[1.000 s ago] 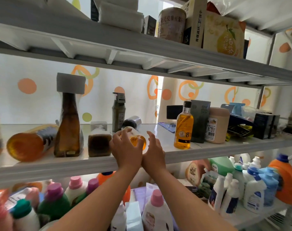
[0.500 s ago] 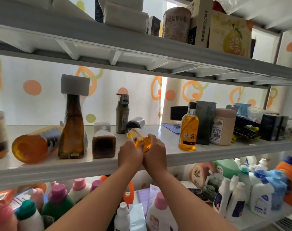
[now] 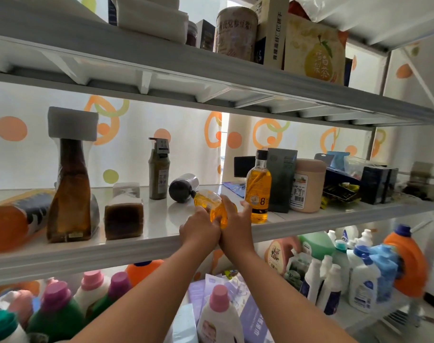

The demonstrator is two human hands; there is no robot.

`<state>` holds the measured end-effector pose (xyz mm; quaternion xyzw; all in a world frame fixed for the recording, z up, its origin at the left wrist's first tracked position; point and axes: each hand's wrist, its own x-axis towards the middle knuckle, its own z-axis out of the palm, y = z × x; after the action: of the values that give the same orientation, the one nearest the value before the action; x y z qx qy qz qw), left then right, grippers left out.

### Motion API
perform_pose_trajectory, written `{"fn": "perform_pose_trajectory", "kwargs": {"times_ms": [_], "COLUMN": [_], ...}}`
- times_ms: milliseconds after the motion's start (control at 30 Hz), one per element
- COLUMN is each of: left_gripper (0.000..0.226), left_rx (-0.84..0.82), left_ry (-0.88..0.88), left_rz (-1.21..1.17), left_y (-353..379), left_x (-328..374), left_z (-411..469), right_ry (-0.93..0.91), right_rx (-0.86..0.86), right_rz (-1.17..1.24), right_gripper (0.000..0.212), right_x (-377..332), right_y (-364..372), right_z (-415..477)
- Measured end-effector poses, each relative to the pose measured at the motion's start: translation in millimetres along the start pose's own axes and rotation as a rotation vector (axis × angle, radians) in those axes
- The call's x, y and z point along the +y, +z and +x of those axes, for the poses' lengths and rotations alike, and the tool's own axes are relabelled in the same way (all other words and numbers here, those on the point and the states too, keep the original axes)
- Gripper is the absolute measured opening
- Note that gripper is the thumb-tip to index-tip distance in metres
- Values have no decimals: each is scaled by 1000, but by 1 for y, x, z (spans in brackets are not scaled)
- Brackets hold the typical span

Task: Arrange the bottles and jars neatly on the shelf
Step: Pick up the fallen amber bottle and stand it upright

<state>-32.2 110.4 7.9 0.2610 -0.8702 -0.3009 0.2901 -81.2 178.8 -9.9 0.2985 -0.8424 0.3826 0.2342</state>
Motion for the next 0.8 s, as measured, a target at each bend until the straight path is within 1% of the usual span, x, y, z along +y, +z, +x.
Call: {"fn": "perform_pose_trajectory", "kwargs": {"times_ms": [133,233,300,367,433,533,567,633,733,800], "left_gripper": [37,37,38,40,43,61,64,59,42,38], "left_rx": [-75,-123,-184,-246,-269,-223,-199,-169,-141,-123], "left_ry": [23,25,25,23,8,-22,-12,29,68,79], "left_rz": [48,66,104,161,142,-12,-30,-19,-30,18], "left_y": [3,2,1,0,0,2,3,6,12,16], "left_x": [3,6,6,4,2,2,3,5,6,7], "left_z": [9,13,16,19,20,21,21,22,21,21], "right_ry": [2,5,-1,-8,5,61,71,80,57,41], "right_rx": [-28,29,74,116,154,177,180,190,182,175], "right_rz": [-80,-49,-75,-92,-64,4,17,33,27,9], "right_gripper": [66,56,52,51,54,60,62,60,56,54], "right_x": [8,6,2,0,-1,1,2,4,8,11], "right_y": [-4,-3,-1,3,6,6,5,3,3,2], "right_z": [-4,-5,-6,-8,-9,-6,-6,-6,-5,-3]}}
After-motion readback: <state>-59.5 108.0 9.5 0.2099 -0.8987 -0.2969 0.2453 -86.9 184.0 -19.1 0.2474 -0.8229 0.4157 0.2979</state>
